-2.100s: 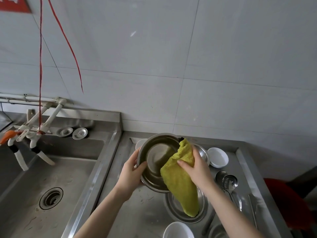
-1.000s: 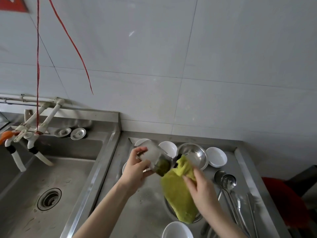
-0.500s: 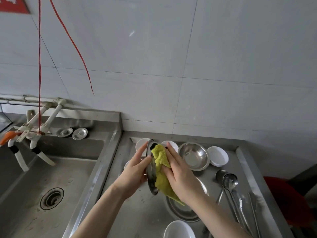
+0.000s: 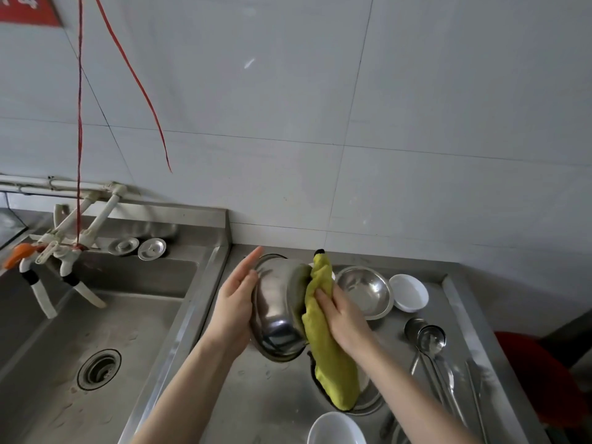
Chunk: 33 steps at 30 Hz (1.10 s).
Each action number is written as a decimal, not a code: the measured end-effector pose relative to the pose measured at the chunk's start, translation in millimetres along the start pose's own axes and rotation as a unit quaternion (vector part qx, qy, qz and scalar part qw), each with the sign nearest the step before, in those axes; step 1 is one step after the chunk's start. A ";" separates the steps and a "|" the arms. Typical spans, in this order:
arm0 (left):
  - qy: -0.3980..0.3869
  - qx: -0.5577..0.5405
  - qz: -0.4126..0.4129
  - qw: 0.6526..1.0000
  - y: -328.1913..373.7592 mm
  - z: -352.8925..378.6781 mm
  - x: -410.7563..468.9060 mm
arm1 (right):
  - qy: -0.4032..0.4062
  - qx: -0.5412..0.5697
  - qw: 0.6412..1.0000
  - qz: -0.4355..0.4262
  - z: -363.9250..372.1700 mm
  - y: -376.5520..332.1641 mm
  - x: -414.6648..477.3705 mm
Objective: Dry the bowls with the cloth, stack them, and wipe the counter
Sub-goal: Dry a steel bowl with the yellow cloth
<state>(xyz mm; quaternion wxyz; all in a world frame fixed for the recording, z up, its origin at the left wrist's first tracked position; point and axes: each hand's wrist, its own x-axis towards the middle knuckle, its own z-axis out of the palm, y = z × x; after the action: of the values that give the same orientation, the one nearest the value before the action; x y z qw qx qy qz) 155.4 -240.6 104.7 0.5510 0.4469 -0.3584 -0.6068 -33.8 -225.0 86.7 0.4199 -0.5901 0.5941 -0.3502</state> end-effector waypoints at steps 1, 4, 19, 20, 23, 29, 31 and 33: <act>0.016 -0.012 0.001 1.000 -1.7 -1.2 2.4 | 0.003 -0.007 1.000 -0.029 5.0 2.4 -4.9; 0.052 -0.051 -0.015 0.997 -5.9 -4.5 7.5 | -0.002 -0.098 0.988 -0.116 19.4 5.2 -15.6; -0.020 -0.084 -0.065 0.994 -21.2 0.7 -4.8 | -0.068 -0.219 0.968 -0.101 3.3 -42.3 23.3; -0.019 -0.088 -0.066 0.994 -20.7 -0.6 -4.7 | -0.066 -0.198 0.974 -0.086 1.9 -41.1 24.5; 0.001 -0.101 -0.075 0.992 -20.8 -4.4 -4.9 | -0.063 -0.167 0.983 -0.042 0.6 -34.4 23.0; 0.048 -0.131 -0.076 0.987 -26.8 -12.8 -6.2 | -0.049 -0.069 0.996 0.024 -3.1 -4.2 14.2; 0.053 -0.126 -0.070 0.988 -25.1 -13.1 -5.0 | -0.033 -0.057 0.998 0.023 0.5 5.9 6.0; 0.051 -0.121 -0.069 0.989 -24.2 -12.2 -3.0 | -0.003 -0.051 0.999 -0.005 8.5 12.5 -4.7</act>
<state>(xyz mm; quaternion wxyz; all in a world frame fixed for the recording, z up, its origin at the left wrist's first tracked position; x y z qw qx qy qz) 158.4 -233.7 78.4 0.5749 0.4313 -0.2223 -0.6588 -31.4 -218.9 72.4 0.3896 -0.6148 0.6066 -0.3199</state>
